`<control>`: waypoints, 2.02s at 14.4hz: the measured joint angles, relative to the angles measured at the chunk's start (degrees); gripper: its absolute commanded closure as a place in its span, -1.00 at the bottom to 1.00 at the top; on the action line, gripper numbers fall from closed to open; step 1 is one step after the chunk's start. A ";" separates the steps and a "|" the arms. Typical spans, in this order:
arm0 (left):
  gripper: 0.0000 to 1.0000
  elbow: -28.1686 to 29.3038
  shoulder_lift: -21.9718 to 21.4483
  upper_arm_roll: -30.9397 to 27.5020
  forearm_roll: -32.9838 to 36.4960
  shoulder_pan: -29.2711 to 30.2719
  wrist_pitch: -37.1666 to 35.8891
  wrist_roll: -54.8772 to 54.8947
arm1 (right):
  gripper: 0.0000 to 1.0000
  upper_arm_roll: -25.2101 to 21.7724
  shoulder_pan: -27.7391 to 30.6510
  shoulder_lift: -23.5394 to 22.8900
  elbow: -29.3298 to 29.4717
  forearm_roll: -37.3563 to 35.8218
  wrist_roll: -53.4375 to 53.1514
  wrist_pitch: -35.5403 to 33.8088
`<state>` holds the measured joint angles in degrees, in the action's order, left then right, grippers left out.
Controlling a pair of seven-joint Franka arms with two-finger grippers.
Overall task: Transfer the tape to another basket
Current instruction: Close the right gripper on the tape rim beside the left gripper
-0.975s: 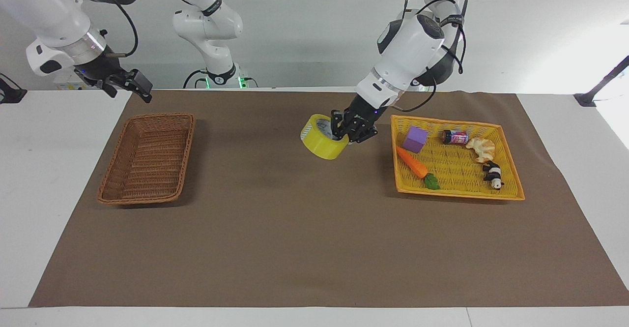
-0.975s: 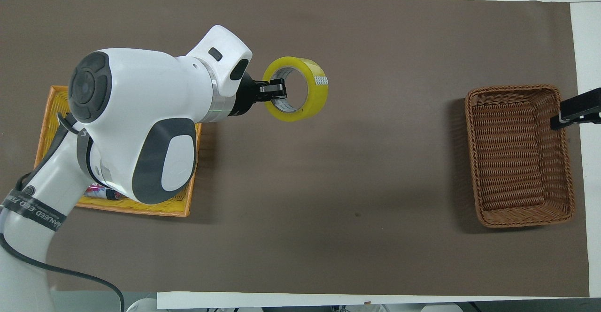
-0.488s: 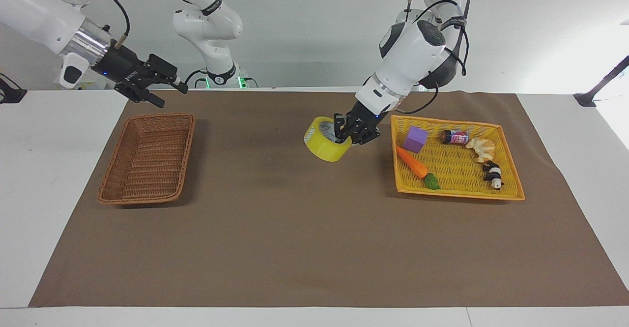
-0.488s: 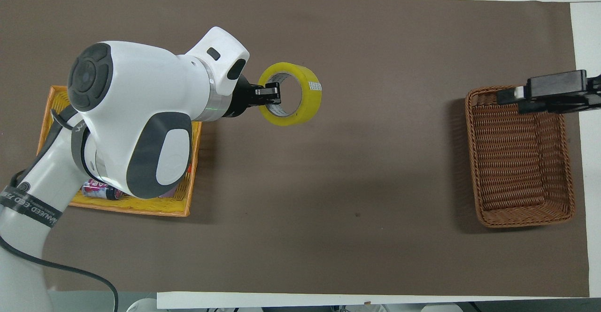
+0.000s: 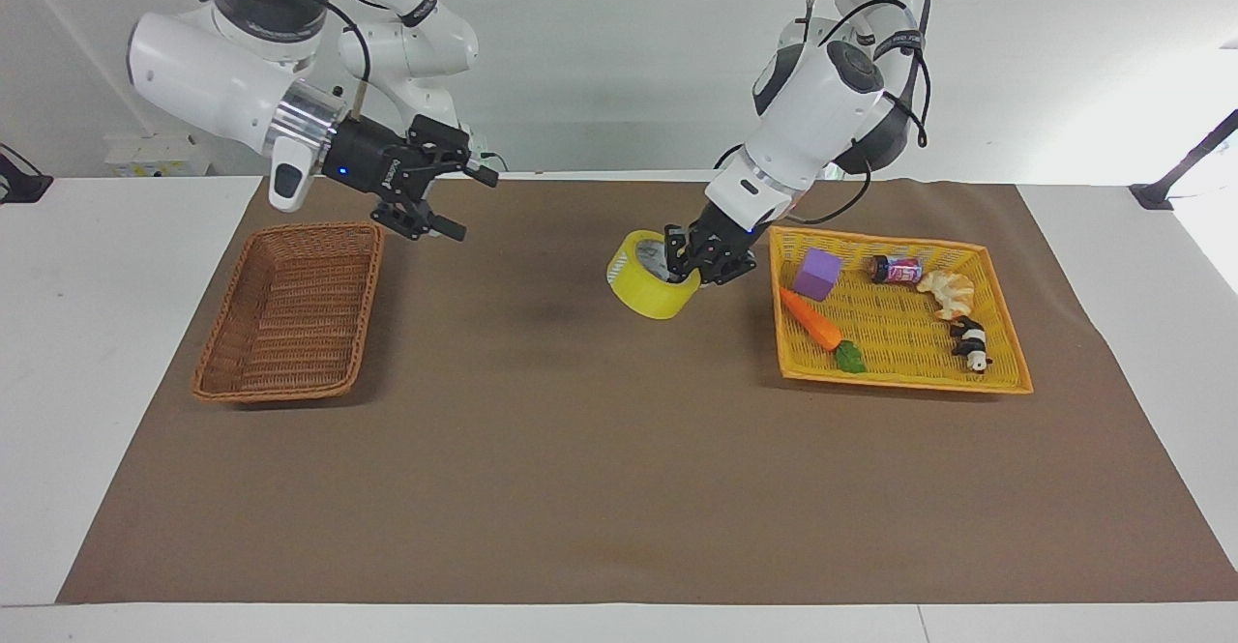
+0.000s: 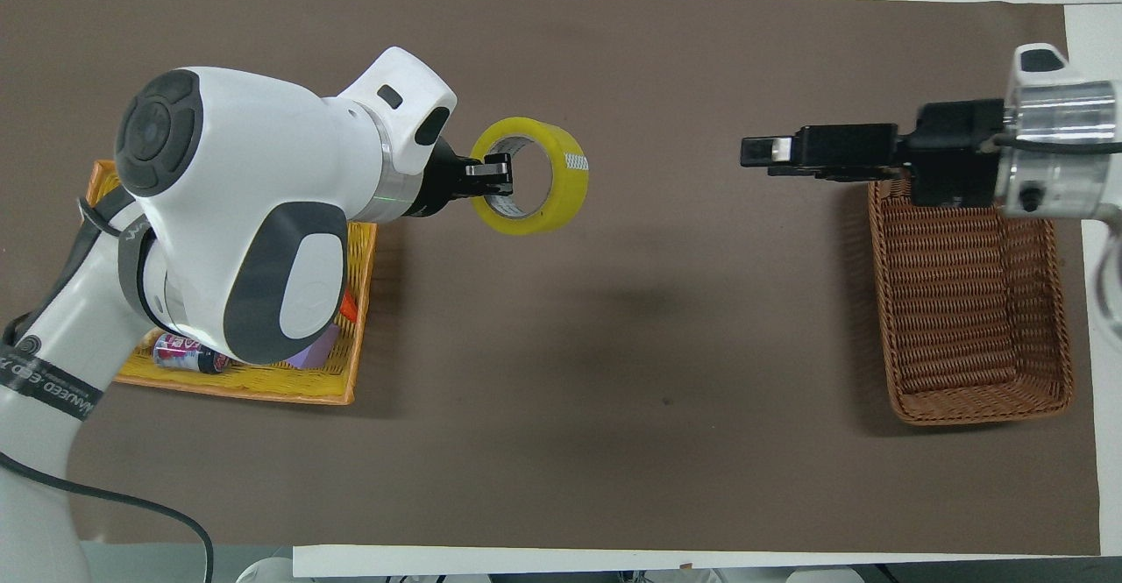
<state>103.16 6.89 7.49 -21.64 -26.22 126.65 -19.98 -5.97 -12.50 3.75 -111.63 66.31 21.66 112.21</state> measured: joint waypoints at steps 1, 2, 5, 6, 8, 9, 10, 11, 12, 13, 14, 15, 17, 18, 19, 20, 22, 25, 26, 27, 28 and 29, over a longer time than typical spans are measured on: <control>1.00 0.00 0.00 -0.01 0.59 0.40 -0.58 0.11 | -0.99 0.04 -2.59 -1.09 -0.50 2.38 1.01 2.90; 1.00 -0.01 -0.01 -0.07 0.91 0.61 -0.79 0.18 | -0.99 0.10 -4.92 -2.43 -0.67 4.18 1.59 5.37; 1.00 -0.07 -0.02 -0.05 1.06 0.68 -0.89 0.19 | -0.99 0.14 -10.00 -6.12 -0.47 7.38 2.22 11.81; 1.00 -0.08 -0.02 -0.05 1.06 0.68 -1.03 0.19 | -0.99 0.14 -11.17 -6.92 -0.41 7.77 2.22 13.21; 1.00 -0.11 -0.23 -0.04 1.07 0.68 -2.00 0.30 | -0.99 0.15 -12.08 -7.93 -0.26 8.16 1.75 14.08; 1.00 -0.15 -0.42 -0.04 1.07 0.68 -2.36 0.38 | -0.99 0.13 -12.09 -8.09 -0.19 8.20 0.98 14.06; 1.00 -0.22 -0.58 -0.04 1.08 0.68 -2.47 0.40 | -0.99 0.13 -12.13 -8.09 -0.14 8.21 0.51 14.06; 1.00 -0.26 -0.72 -0.04 1.11 0.68 -2.60 0.44 | -0.99 0.14 -12.45 -8.09 -0.05 8.21 0.27 14.39; 1.00 -0.30 -0.79 -0.03 1.13 0.68 -2.76 0.48 | -0.99 0.15 -13.03 -8.11 -0.02 8.21 0.08 15.34; 1.00 -0.34 -0.82 -0.03 1.14 0.68 -2.81 0.49 | -0.99 0.15 -13.75 -8.23 -0.01 8.22 -0.22 16.21; 1.00 -0.39 -0.82 -0.02 1.14 0.68 -2.81 0.50 | -0.99 0.15 -14.50 -8.47 0.08 8.33 -0.99 16.77; 1.00 -0.45 -0.82 0.01 1.14 0.68 -2.81 0.51 | -0.99 0.16 -15.27 -8.78 0.32 8.46 -2.17 17.21; 1.00 -0.54 -0.82 0.02 1.17 0.68 -2.83 0.53 | -0.99 0.16 -16.15 -9.18 0.80 8.72 -3.41 17.35; 1.00 -0.54 -0.82 0.03 1.27 0.68 -2.86 0.68 | -0.99 0.16 -16.49 -9.22 0.88 8.77 -3.82 17.35; 1.00 -0.55 -0.82 0.03 1.41 0.68 -2.89 0.94 | -0.97 0.17 -16.80 -9.24 0.92 8.77 -4.15 17.35; 1.00 -0.55 -0.82 0.07 1.48 0.67 -2.91 1.10 | -0.93 0.17 -17.04 -9.25 0.95 8.77 -4.30 17.35; 1.00 -0.55 -0.82 0.20 1.55 0.64 -2.98 1.20 | -0.69 0.15 -17.13 -9.27 0.98 8.78 -4.35 17.35; 1.00 -0.55 -0.86 0.21 1.60 0.64 -3.03 1.28 | -0.22 0.05 -17.11 -9.30 1.00 8.78 -4.35 17.36; 1.00 -0.58 -1.01 0.12 1.61 0.66 -3.03 1.31 | -0.10 -0.09 -17.06 -9.42 0.93 8.78 -4.35 17.35; 1.00 -0.58 -1.14 0.10 1.65 0.66 -3.09 1.32 | 0.05 -0.20 -16.99 -9.53 0.97 8.78 -4.35 17.35; 1.00 -0.58 -1.17 0.16 1.66 0.65 -3.14 1.32 | 0.29 -0.22 -16.91 -9.53 1.03 8.79 -4.35 17.31; 1.00 -0.60 -1.17 0.21 1.62 0.64 -3.16 1.32 | 0.61 -0.22 -16.81 -9.53 1.11 8.78 -4.32 17.02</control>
<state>102.56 5.72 7.70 -20.02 -25.58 123.49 -18.66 -6.19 -29.31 -5.79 -110.52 75.09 17.34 129.23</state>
